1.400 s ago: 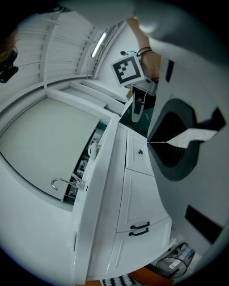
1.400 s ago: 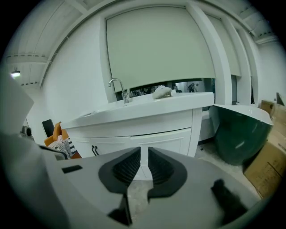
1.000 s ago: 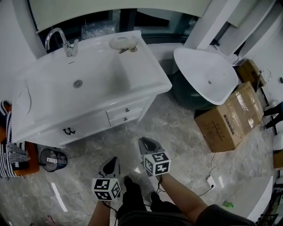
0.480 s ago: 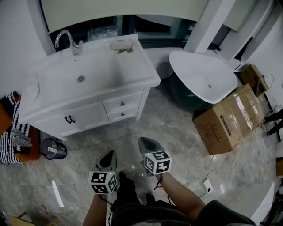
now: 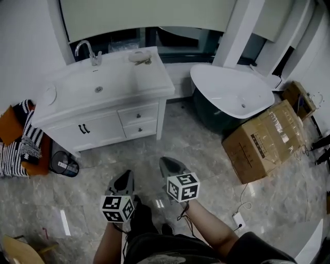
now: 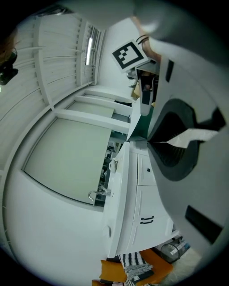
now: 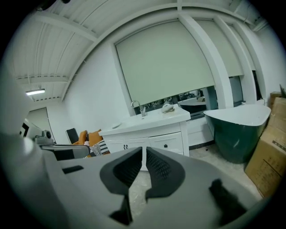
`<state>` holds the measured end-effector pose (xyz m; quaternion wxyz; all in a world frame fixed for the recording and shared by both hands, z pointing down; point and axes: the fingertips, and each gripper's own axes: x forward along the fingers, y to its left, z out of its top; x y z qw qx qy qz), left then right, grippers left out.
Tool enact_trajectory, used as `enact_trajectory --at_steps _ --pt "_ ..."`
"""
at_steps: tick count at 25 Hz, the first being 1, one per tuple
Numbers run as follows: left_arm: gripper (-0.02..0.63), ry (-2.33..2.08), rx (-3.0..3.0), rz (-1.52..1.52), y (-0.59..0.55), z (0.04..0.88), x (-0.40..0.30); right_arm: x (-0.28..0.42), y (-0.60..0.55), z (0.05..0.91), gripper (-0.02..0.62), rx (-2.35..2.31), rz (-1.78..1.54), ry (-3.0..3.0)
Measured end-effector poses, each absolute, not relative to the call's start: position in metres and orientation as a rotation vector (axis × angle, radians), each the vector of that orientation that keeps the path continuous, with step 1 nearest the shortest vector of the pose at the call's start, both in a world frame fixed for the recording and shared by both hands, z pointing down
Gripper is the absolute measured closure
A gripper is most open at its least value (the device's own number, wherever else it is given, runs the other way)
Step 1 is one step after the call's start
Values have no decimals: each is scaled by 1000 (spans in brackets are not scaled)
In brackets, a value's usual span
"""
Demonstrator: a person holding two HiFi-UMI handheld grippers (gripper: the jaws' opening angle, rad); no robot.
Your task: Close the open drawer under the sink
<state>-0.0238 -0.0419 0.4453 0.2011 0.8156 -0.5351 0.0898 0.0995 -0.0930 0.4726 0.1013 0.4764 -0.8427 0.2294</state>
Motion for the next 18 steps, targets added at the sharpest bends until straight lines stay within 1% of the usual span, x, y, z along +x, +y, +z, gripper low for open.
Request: enact_trajectory --at_steps 10,18 --pt "591 -1580 2331 187 42 389 16 128 -1 430 558 1326 601 -2597" --pt "591 -1613 2335 219 79 373 18 137 35 420 560 1332 592 -2599"
